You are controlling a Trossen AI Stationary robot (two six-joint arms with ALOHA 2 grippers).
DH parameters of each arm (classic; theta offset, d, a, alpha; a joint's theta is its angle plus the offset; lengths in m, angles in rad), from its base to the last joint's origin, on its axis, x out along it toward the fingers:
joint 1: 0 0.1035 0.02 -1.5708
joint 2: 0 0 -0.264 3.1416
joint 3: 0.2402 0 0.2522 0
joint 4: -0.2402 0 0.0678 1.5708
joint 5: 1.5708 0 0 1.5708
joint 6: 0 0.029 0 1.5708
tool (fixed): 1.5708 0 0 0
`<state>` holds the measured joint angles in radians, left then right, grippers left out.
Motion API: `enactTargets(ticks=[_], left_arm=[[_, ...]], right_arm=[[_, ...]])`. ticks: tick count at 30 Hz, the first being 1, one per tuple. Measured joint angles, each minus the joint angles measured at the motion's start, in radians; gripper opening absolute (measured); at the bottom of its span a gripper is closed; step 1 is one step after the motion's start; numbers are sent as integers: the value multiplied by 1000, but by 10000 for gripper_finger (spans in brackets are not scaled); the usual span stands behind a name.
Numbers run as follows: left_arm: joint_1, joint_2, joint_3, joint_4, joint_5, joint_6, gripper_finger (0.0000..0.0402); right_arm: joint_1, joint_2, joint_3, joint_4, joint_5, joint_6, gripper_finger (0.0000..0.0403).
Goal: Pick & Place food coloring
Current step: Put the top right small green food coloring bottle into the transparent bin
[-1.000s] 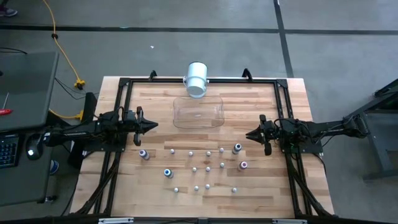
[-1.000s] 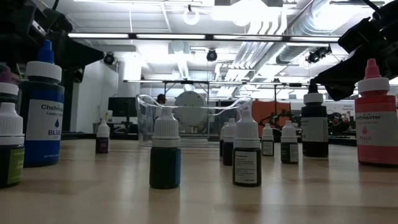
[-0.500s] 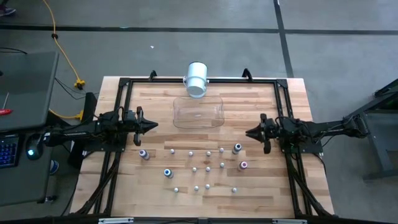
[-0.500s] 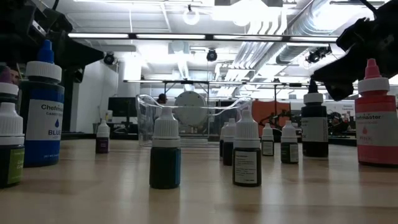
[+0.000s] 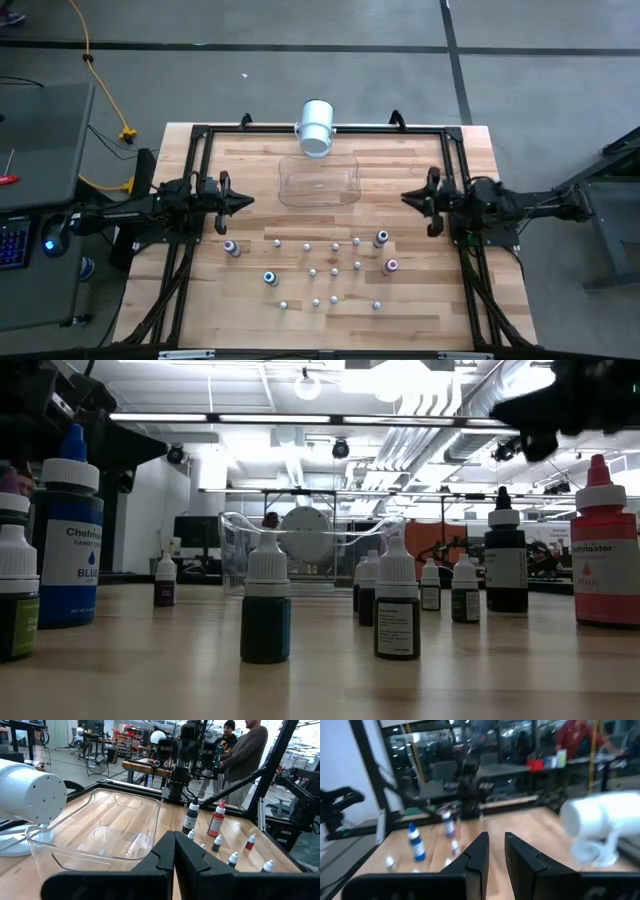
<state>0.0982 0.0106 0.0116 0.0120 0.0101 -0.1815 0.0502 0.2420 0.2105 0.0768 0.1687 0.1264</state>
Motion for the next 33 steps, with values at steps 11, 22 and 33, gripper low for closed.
enactTargets(ticks=[11,22,33], left_arm=[[0,0,0,0,0,0,1],[0,0,0,0,0,0,1],[0,0,0,0,0,0,1]], right_arm=[[0,127,538,-534,50,-61,46],[0,470,1091,-1034,3,-128,46],[0,779,1299,-1155,-33,-173,46]])
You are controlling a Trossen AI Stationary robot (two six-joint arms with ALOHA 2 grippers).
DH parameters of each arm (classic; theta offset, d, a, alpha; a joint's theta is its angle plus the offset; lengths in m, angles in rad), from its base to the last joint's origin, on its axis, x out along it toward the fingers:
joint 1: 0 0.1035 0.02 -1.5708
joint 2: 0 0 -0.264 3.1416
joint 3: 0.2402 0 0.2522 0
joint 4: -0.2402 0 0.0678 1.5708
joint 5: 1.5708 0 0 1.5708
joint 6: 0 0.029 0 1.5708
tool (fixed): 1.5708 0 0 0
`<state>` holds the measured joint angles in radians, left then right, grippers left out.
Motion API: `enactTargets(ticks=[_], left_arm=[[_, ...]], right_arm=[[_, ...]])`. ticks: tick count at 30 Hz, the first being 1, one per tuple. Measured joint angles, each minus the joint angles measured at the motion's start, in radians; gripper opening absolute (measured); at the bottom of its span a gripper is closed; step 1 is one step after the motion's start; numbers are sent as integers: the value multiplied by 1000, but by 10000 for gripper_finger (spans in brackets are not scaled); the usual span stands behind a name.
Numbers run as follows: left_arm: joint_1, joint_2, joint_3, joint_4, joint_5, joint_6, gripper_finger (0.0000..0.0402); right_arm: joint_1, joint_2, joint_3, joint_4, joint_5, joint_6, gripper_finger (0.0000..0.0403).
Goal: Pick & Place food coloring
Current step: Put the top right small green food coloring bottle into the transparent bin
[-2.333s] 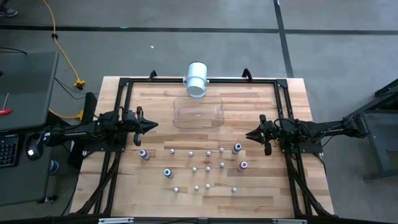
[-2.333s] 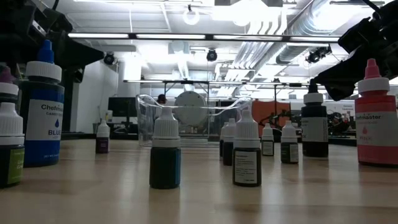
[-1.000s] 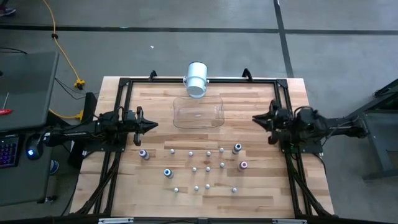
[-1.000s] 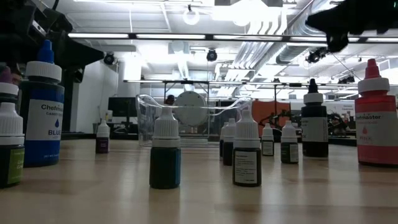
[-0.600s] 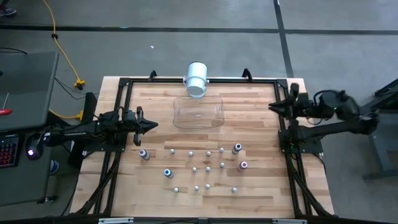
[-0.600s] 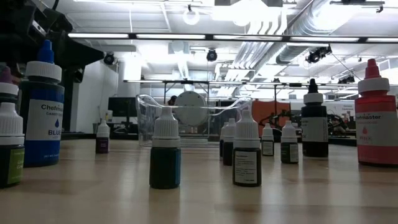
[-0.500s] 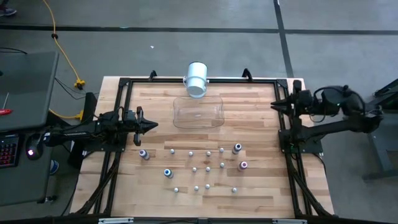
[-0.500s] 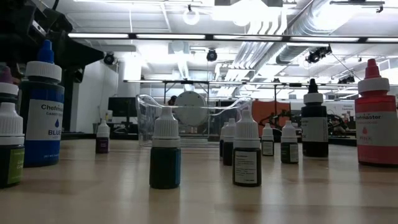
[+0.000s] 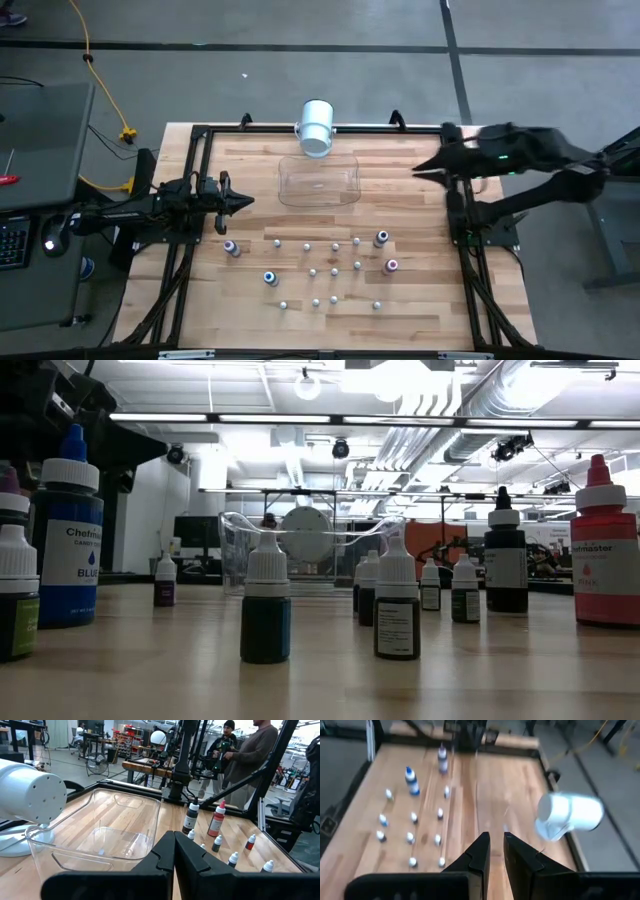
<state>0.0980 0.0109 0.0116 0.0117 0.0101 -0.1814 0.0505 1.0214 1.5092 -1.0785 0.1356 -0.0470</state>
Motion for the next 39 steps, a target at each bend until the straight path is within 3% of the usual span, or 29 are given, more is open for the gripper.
enactTargets(ticks=[12,30,39], left_arm=[[0,0,0,0,0,0,1],[0,0,0,0,0,0,1],[0,0,0,0,0,0,1]], right_arm=[[6,279,-3,-107,-42,23,43],[11,484,-3,-152,-43,97,39],[-9,650,-3,-60,-151,165,40]])
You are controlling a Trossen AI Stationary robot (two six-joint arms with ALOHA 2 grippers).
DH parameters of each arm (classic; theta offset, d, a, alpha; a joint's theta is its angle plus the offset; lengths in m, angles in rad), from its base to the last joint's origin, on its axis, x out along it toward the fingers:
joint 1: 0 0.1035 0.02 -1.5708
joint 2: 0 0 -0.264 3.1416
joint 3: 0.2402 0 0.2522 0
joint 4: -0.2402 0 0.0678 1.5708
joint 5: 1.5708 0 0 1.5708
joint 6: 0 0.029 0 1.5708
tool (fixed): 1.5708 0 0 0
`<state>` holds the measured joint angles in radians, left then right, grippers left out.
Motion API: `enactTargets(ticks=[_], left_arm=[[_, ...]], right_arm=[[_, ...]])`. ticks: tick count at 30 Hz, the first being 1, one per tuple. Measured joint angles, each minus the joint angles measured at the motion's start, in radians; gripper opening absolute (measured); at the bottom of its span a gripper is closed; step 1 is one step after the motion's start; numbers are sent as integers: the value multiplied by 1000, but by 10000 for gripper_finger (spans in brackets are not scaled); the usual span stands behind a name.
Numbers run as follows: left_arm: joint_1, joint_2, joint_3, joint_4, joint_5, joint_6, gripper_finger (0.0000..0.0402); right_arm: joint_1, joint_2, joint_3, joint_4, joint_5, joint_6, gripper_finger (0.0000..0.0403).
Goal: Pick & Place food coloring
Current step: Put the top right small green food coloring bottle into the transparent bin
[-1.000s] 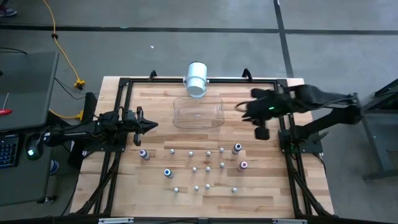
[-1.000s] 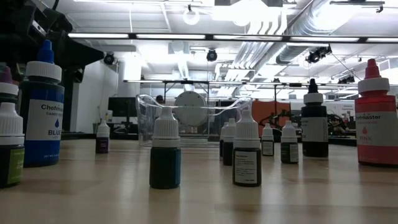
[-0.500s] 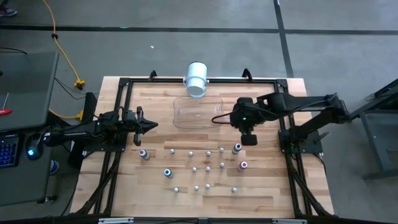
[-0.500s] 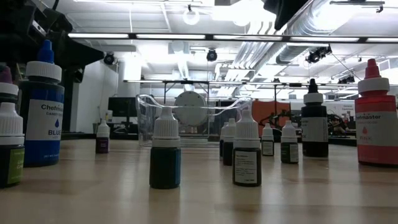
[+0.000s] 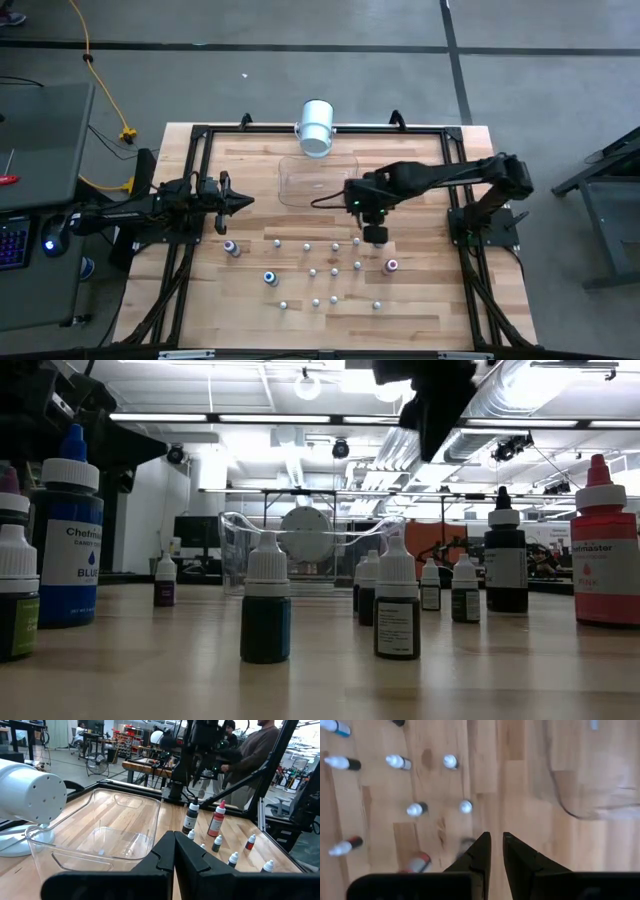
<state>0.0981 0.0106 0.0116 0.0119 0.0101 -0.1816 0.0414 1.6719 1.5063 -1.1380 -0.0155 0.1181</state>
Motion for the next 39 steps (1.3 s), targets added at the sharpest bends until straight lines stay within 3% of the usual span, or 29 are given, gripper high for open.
enactTargets(ticks=[11,26,35,39], left_arm=[[0,0,0,0,0,0,1],[0,0,0,0,0,0,1],[0,0,0,0,0,0,1],[0,0,0,0,0,0,1]], right_arm=[[-9,130,0,23,-74,225,63],[33,196,-4,48,-43,563,197],[73,196,-149,257,-70,700,207],[69,196,-156,263,-60,714,207]])
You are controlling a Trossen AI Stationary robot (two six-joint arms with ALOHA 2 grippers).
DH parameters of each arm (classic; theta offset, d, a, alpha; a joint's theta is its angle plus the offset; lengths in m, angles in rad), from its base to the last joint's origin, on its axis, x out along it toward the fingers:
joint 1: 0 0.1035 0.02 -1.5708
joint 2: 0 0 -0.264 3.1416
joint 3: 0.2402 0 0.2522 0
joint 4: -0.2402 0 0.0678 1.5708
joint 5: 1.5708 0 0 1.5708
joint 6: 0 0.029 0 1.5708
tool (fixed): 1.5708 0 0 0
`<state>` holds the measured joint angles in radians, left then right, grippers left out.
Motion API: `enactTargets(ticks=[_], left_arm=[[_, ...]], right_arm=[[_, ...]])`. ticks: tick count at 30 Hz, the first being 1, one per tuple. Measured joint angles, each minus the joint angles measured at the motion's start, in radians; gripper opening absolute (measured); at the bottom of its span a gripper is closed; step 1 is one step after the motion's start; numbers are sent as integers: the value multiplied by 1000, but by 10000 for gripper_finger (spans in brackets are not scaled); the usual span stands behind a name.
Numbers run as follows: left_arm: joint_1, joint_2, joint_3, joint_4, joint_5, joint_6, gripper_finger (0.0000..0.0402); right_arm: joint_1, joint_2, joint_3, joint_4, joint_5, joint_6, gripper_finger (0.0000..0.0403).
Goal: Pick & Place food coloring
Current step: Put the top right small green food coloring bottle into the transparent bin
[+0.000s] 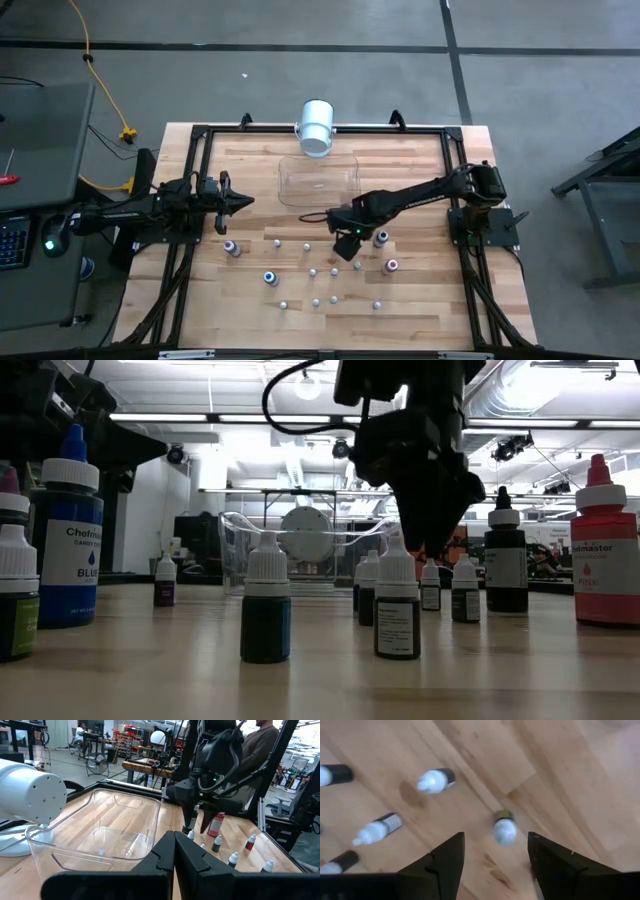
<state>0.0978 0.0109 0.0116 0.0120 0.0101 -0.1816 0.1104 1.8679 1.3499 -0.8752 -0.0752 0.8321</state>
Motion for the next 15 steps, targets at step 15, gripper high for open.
enactTargets(ticks=[15], left_arm=[[0,0,0,0,0,0,1]], right_arm=[[-6,0,-59,35,-5,23,206]])
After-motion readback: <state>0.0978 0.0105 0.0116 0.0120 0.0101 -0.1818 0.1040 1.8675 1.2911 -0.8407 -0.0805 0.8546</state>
